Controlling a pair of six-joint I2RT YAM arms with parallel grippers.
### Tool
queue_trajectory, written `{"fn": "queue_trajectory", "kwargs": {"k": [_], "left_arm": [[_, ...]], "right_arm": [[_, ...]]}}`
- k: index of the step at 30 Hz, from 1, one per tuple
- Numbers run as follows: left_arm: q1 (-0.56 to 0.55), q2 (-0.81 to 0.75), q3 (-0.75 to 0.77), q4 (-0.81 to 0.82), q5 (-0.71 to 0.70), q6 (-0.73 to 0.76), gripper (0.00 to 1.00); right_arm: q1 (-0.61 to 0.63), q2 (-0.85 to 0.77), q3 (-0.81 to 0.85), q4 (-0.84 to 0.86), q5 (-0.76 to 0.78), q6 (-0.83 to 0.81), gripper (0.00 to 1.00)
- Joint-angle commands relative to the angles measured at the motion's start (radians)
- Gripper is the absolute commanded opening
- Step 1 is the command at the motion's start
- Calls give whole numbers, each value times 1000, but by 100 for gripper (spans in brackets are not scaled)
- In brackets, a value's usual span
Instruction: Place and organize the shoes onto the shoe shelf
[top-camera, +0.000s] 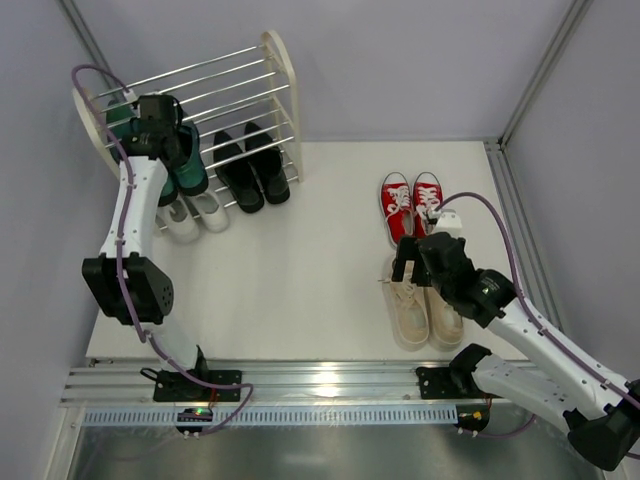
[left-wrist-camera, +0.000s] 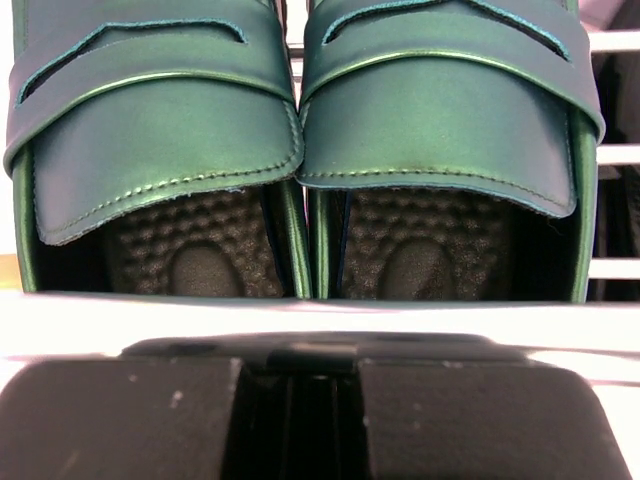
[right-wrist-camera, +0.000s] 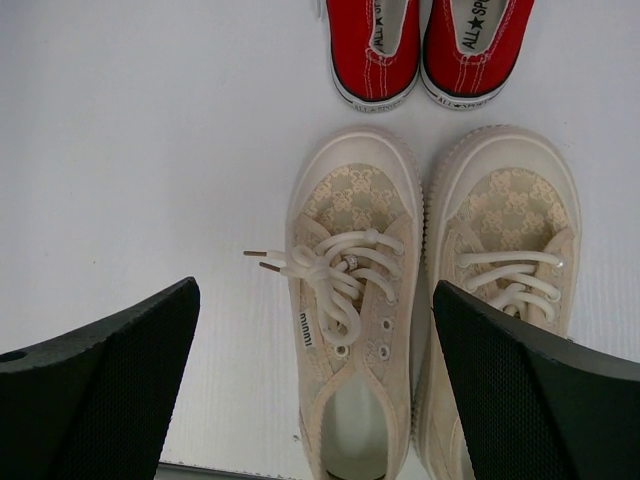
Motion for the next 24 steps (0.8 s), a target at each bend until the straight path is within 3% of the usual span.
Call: {"fn": "queue_trajectory", "kwargs": {"k": [1,16,24], "left_arm": [[47,-109,13,257,-73,45,0],[52,-152,-202,527,-87,6,1],[52,-140,-290,664,-72,19,8]], "right_arm": [[-7,14,27,61,-30,-20,99],[-9,43,27,85,-47,-20,99],[-14,49,24,101,-45,-29,99]]}}
